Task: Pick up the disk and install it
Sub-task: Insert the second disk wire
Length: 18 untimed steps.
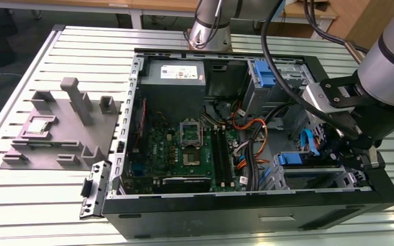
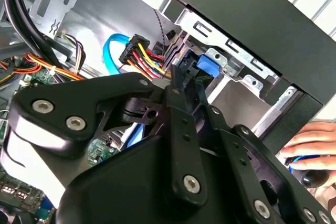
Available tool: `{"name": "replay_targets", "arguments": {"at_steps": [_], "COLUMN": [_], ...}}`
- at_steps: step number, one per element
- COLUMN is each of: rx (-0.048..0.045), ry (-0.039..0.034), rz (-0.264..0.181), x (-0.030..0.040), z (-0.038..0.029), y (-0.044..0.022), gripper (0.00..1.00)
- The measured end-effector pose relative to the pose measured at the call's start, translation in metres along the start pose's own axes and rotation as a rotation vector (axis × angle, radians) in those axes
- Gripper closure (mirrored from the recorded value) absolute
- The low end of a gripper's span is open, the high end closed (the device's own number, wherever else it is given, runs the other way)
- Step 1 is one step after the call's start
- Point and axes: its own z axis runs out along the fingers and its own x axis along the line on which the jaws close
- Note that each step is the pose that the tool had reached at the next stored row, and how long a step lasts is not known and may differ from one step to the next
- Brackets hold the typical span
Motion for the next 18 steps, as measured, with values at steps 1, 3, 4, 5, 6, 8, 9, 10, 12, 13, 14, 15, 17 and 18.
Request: {"name": "replay_targets", "arguments": {"at_steps": [1,3,4,5,6,8,9,10,12,13,14,15,17,18], "rx": [0.0000,0.0000,0.0000,0.0000,0.0000,0.0001,0.0000,0.0000,0.0001,0.0000,0.0000,0.0000,-0.0187,-0.0358], "ry": [0.0002,0.0000,-0.0001,-0.0001,-0.0002,-0.0002,-0.0003,-0.0004,-0.0006,-0.0007,-0.0006,-0.0007,-0.0014,-0.0024], "rz": [0.000,0.000,0.000,0.000,0.000,0.000,0.000,0.000,0.000,0.000,0.000,0.000,0.001,0.003], "x": [0.0000,-0.0002,-0.0003,-0.0005,-0.0006,-0.0009,-0.0011,-0.0012,-0.0012,-0.0012,-0.0012,-0.0012,-0.0012,-0.0011], "z": [-0.0003,-0.0030,-0.0051,-0.0074,-0.0098,-0.0151,-0.0175,-0.0191,-0.0194,-0.0194,-0.0194,-0.0194,-0.0195,-0.0192], "y": [0.0000,-0.0004,-0.0008,-0.0011,-0.0015,-0.0023,-0.0026,-0.0029,-0.0030,-0.0030,-0.0030,-0.0030,-0.0032,-0.0034], "gripper": [0.76,0.76,0.76,0.76,0.76,0.76,0.76,0.76,0.76,0.76,0.76,0.76,0.76,0.76]}}
